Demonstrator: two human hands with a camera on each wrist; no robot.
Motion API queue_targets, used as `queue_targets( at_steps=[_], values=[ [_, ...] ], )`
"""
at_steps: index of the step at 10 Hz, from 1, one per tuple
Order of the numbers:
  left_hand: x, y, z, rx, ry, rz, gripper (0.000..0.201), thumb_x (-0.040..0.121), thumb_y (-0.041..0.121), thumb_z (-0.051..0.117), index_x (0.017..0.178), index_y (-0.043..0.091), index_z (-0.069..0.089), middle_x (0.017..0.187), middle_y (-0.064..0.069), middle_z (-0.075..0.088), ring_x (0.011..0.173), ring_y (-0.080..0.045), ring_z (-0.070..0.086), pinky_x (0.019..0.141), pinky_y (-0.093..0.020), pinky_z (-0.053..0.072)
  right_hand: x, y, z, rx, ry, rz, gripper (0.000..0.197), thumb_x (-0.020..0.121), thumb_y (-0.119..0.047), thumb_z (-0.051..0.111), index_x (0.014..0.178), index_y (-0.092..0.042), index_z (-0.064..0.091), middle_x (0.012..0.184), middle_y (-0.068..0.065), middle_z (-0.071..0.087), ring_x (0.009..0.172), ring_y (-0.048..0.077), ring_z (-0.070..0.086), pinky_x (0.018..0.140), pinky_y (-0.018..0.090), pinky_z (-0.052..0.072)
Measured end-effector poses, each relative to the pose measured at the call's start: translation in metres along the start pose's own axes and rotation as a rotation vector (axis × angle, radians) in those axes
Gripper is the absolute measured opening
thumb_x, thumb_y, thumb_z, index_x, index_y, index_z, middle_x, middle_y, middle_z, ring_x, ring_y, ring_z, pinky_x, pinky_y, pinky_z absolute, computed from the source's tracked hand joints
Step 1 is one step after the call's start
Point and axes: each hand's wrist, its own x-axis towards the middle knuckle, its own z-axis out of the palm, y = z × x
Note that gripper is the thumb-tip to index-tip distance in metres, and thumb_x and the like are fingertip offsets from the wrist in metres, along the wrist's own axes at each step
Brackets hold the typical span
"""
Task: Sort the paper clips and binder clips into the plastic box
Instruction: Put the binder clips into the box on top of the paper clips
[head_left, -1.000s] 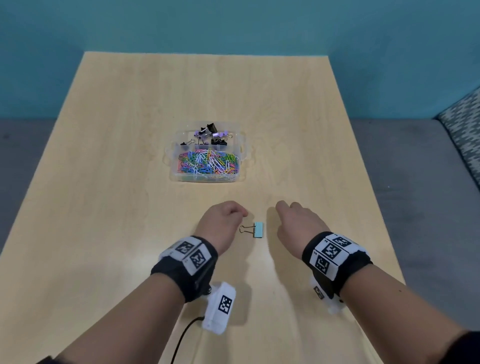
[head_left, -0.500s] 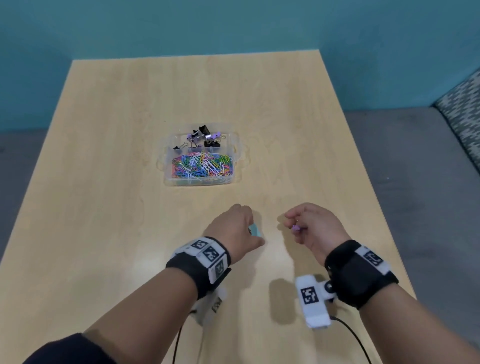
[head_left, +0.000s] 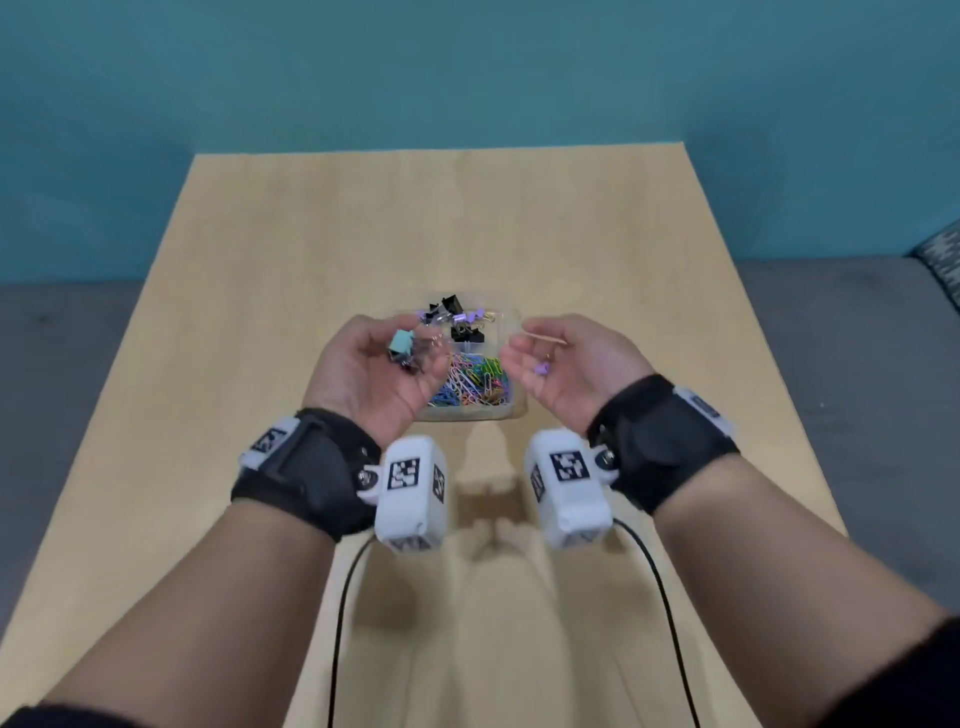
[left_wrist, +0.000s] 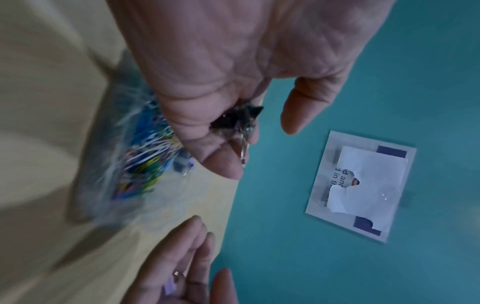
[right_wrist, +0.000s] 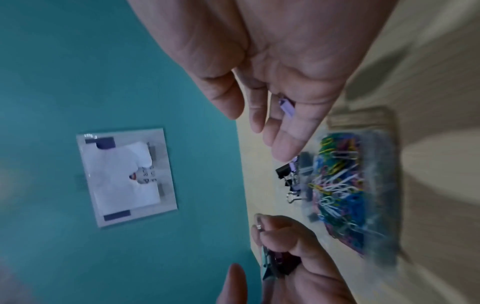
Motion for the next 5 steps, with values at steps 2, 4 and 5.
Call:
queue_targets(
  at_steps=[2,4,5],
  values=[
    [0.060,0.035,0.011,0.376,0.281,0.067,0.016,0.088,0.022,0.059,0.092,0.007,0.056,0.087,-0.011,0.055,0.072,-0.023,0.053,0.064,-0.032,0.055,0.049,-0.015,0.054,-0.257,0.007,0.020,0.038,0.095,-0.027,0.054,0.121,0.000,0.049,0.125,0.028,0.049,0.119,0.038,0.052,0.104,0.049,0.041],
    [0.062,0.041,0.019,0.710,0.245,-0.008,0.045,0.086,0.044,0.063,0.116,0.012,0.059,0.114,-0.006,0.047,0.107,-0.025,0.047,0.087,-0.047,0.051,0.048,-0.021,0.064,-0.499,-0.023,0.071,0.059,0.088,-0.058,0.050,0.129,-0.016,0.045,0.151,0.019,0.028,0.137,0.031,0.032,0.107,0.049,0.032],
    [0.054,0.045,0.018,0.759,0.297,0.083,0.049,0.087,0.045,0.061,0.122,0.011,0.058,0.124,-0.004,0.053,0.117,-0.025,0.046,0.083,-0.042,0.051,0.036,-0.029,0.048,-0.499,-0.023,0.020,0.065,0.089,-0.057,0.051,0.139,-0.017,0.041,0.154,0.014,0.025,0.142,0.031,0.022,0.103,0.052,0.032]
  ],
)
